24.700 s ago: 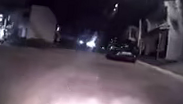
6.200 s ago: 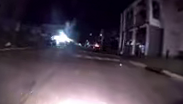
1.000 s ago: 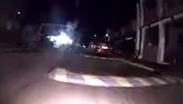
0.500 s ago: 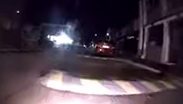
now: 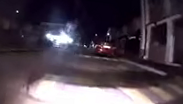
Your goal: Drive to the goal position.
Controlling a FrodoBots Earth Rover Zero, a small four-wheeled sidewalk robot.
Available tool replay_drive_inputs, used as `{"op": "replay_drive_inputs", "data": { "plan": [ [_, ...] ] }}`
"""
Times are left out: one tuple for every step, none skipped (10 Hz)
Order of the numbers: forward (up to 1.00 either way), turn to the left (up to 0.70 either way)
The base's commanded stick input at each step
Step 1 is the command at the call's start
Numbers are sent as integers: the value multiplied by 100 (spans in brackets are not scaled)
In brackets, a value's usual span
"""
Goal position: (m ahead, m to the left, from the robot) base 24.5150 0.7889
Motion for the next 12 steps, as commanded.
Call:
{"op": "replay_drive_inputs", "data": {
  "plan": [
    [70, 0],
    [70, 0],
    [70, 0],
    [70, 0],
    [70, 0],
    [70, 0],
    [70, 0],
    [70, 0],
    [70, 0],
    [74, 0],
    [85, 0],
    [85, 0]
  ]
}}
